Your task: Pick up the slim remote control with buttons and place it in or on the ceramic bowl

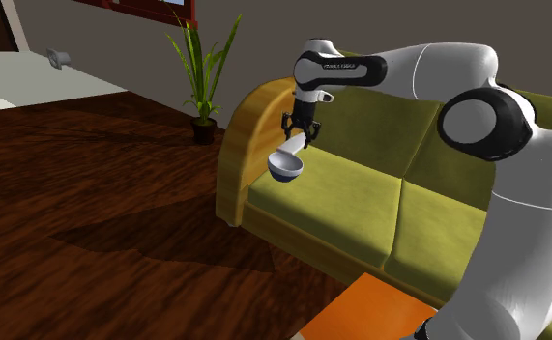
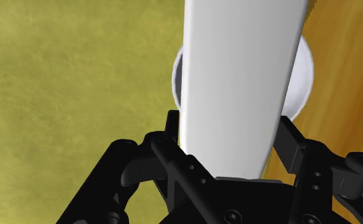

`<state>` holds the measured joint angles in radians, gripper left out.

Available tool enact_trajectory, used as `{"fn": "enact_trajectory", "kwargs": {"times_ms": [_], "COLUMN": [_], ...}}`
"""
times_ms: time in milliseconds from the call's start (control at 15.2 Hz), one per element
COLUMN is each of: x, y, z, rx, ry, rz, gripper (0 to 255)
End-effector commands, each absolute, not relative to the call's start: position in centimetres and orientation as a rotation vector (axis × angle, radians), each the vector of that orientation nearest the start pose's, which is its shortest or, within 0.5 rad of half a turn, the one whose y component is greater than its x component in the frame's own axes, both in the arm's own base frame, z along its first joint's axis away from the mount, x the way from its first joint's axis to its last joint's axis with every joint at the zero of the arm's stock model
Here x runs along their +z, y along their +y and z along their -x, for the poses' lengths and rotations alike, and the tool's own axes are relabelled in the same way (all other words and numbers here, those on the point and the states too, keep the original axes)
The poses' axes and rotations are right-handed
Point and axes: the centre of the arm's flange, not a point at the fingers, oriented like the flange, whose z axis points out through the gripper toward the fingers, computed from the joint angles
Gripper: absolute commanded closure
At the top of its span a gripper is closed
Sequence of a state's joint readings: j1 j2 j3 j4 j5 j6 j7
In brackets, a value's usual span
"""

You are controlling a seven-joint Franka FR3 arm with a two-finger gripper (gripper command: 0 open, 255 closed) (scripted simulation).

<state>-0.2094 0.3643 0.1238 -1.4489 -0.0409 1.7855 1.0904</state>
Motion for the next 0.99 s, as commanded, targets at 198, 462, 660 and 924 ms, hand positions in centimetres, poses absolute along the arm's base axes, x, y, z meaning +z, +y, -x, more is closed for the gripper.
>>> {"fn": "enact_trajectory", "kwargs": {"times_ms": [198,462,660,924], "x": [46.4,44.3,42.7,40.7], "y": [-5.8,-5.8,-5.8,-5.8], "z": [-69.1,-69.1,-69.1,-69.1], "rx": [0.037,0.037,0.037,0.037], "ry": [1.746,1.746,1.746,1.746], "rz": [2.621,2.621,2.621,2.621], "gripper": [255,255,255,255]}}
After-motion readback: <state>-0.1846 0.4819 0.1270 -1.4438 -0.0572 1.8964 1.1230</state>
